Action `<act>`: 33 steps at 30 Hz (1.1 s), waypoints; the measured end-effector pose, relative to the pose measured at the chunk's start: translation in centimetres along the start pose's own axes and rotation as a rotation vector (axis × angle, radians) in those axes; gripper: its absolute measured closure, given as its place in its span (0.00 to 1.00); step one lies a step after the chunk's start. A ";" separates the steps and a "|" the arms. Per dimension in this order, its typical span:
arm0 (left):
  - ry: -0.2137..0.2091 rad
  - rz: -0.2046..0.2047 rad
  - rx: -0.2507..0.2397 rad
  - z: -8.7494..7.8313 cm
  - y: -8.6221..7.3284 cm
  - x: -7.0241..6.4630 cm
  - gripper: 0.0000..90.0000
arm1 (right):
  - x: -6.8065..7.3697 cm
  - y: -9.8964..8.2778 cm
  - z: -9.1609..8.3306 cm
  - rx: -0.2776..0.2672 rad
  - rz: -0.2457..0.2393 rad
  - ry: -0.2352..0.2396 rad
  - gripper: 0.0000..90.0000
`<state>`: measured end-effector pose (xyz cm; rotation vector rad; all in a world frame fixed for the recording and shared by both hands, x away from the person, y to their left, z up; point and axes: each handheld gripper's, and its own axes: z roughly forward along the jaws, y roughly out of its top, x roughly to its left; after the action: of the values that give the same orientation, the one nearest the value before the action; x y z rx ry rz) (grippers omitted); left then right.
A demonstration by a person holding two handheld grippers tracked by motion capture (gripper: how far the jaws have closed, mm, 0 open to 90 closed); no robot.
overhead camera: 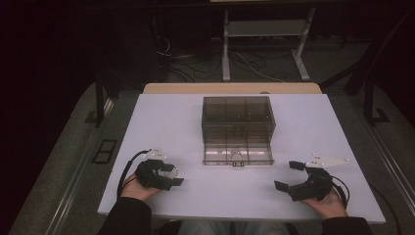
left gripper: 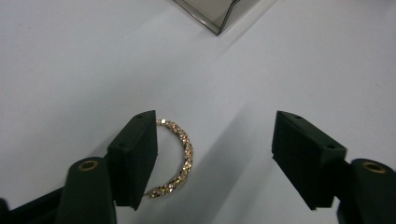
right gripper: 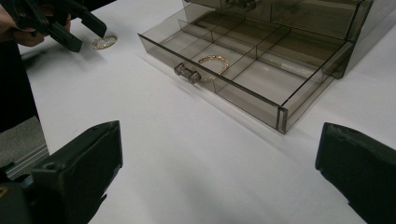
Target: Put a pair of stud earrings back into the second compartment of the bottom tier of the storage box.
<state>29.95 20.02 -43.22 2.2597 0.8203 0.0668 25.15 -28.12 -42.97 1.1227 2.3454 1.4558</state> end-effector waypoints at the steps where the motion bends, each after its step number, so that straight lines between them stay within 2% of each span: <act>1: 0.005 0.002 0.008 0.0 0.0 0.0 0.38 | 0.0 0.0 0.0 0.000 0.000 0.000 0.00; 4: 0.016 0.006 0.024 0.0 -0.1 0.1 0.43 | 0.0 0.0 0.0 0.000 -0.002 0.000 0.00; 9: 0.017 0.000 0.017 -0.1 -0.2 0.3 0.50 | 0.0 0.0 0.0 0.001 0.001 0.001 0.00; 16: 0.046 0.032 0.058 0.1 -0.2 0.3 0.65 | 0.0 0.0 0.0 0.000 -0.003 0.003 0.00; 21: 0.049 0.040 0.066 0.1 -0.1 0.3 0.75 | 0.0 0.0 0.0 0.001 -0.004 0.003 0.00; 26: 0.075 0.065 0.086 0.2 0.0 0.0 0.86 | 0.0 0.0 0.0 -0.001 -0.004 0.003 0.00; 29: 0.065 0.041 0.085 0.2 0.0 0.1 0.92 | 0.0 0.0 0.0 -0.001 -0.005 0.002 0.00; 33: 0.041 0.013 0.082 0.2 -0.1 0.5 0.94 | 0.0 0.0 0.0 -0.003 -0.003 0.002 0.00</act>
<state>30.35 20.23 -43.51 2.3480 0.8440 0.0875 25.15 -28.14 -42.91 1.1163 2.3451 1.4595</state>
